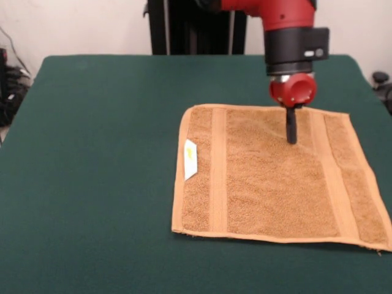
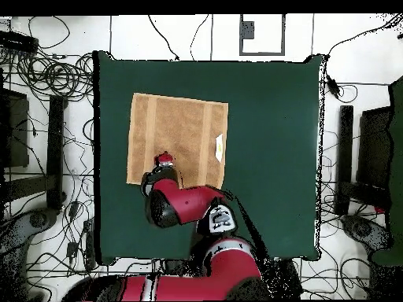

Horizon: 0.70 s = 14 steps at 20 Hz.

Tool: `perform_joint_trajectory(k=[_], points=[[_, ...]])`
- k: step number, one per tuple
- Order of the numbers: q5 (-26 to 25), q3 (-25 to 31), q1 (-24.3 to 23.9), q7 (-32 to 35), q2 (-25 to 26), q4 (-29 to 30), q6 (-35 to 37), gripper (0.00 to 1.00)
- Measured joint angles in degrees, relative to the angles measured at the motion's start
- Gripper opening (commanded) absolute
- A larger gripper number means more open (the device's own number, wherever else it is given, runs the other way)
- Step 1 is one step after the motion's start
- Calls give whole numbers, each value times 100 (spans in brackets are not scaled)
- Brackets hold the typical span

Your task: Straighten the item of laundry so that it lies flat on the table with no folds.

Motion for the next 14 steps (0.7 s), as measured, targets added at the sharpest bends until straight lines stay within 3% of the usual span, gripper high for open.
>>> perform_joint_trajectory(k=[6,14], points=[[-188,788,-876,0,73,136,655,0],[-189,1020,-1044,0,79,172,781,0]])
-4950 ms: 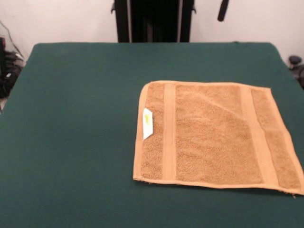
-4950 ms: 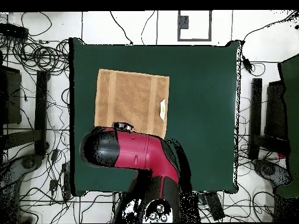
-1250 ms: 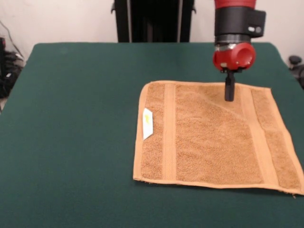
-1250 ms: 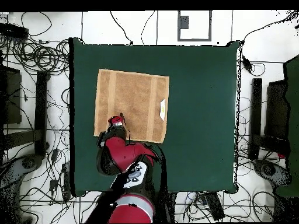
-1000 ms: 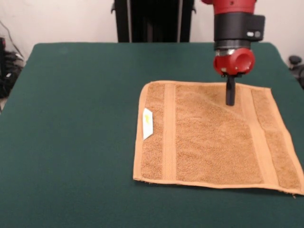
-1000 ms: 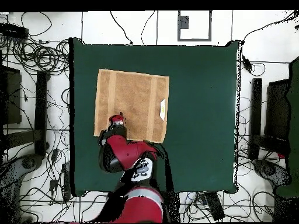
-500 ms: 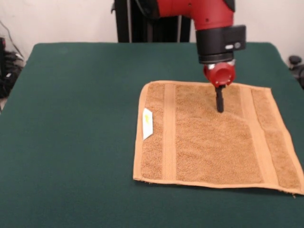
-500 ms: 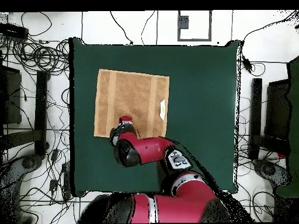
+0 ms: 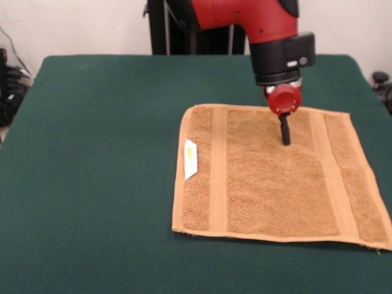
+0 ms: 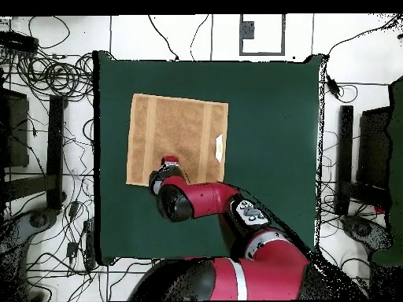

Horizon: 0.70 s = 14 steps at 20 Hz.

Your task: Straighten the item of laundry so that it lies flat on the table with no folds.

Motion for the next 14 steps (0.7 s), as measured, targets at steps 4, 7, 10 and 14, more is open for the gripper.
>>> perform_joint_trajectory(k=[4,7,10,14], points=[[0,83,14,0,5,41,1,0],[0,115,24,0,13,60,0,0],[1,123,23,0,17,62,0,0],[0,147,14,0,24,68,1,0]])
